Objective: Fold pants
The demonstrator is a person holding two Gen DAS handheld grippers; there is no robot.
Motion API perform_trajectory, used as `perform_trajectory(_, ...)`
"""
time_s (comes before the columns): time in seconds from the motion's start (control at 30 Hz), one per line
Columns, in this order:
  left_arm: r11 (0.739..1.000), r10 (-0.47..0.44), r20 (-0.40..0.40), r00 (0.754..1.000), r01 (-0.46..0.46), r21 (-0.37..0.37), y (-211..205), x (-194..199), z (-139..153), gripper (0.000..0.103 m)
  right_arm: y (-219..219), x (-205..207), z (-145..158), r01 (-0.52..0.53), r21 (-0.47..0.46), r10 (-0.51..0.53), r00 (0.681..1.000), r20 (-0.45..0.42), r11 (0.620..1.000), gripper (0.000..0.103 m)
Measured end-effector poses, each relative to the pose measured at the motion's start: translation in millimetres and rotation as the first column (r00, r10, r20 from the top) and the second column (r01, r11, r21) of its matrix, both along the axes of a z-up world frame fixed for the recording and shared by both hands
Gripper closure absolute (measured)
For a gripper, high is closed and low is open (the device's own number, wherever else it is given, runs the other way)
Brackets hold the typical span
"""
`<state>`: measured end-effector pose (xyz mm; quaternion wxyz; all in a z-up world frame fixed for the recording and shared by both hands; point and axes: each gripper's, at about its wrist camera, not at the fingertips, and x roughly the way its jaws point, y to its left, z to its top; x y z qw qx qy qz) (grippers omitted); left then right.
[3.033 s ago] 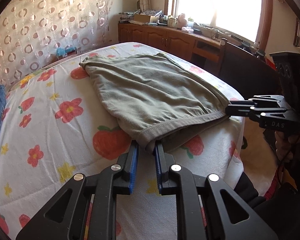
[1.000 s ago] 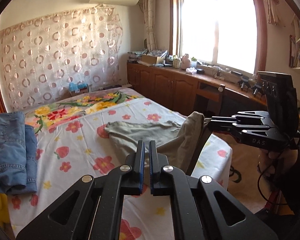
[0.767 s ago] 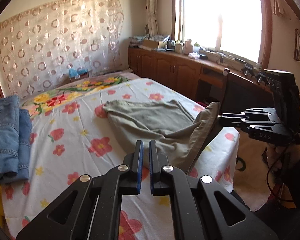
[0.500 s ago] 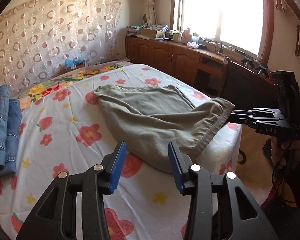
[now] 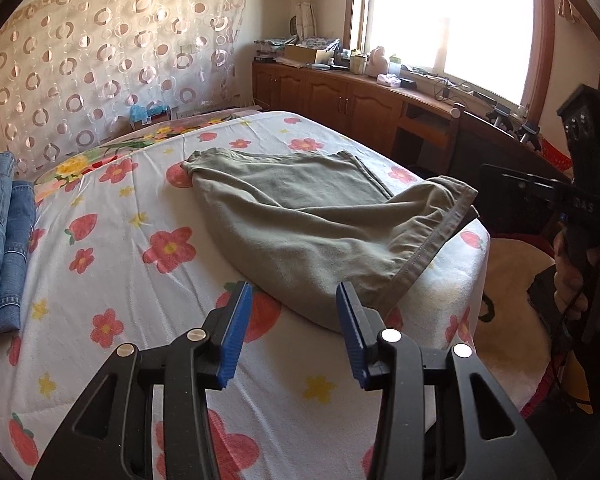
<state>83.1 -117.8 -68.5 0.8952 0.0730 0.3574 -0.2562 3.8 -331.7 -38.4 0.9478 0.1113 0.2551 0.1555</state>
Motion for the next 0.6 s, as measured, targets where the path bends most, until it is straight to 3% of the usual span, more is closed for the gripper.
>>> perform_trajectory(0.2, 1.0, -0.015, -0.016, 1.0, 0.015, 0.001, -3, -2, -5, 0.058, 2, 29, -27, -0.004, 0.038, 0.01, 0.988, -0.153, 0.999, 0.034)
perform_trajectory(0.27, 1.0, -0.026, -0.026, 0.999, 0.026, 0.002, -6, -3, -8, 0.058, -2, 33, -30, -0.023, 0.078, 0.037, 0.983, -0.18, 0.997, 0.052)
perform_trajectory(0.3, 1.0, -0.03, -0.03, 0.999, 0.03, 0.002, -7, -4, -9, 0.058, -3, 36, -31, -0.029, 0.089, 0.046, 0.98, -0.193, 0.996, 0.056)
perform_trajectory(0.37, 0.999, -0.038, -0.036, 0.999, 0.038, 0.003, -9, -7, -12, 0.058, -4, 42, -30, -0.042, 0.097, 0.061, 0.978, -0.198, 0.994, 0.078)
perform_trajectory(0.47, 0.998, -0.056, -0.046, 0.997, 0.057, 0.009, -13, -12, -16, 0.058, -6, 42, -23, -0.068, 0.1, 0.085, 0.981, -0.172, 0.993, 0.086)
perform_trajectory(0.6, 0.996, -0.088, -0.064, 0.994, 0.089, 0.012, -21, -14, -22, 0.058, -6, 38, -19, -0.079, 0.098, 0.092, 0.986, -0.136, 0.992, 0.087)
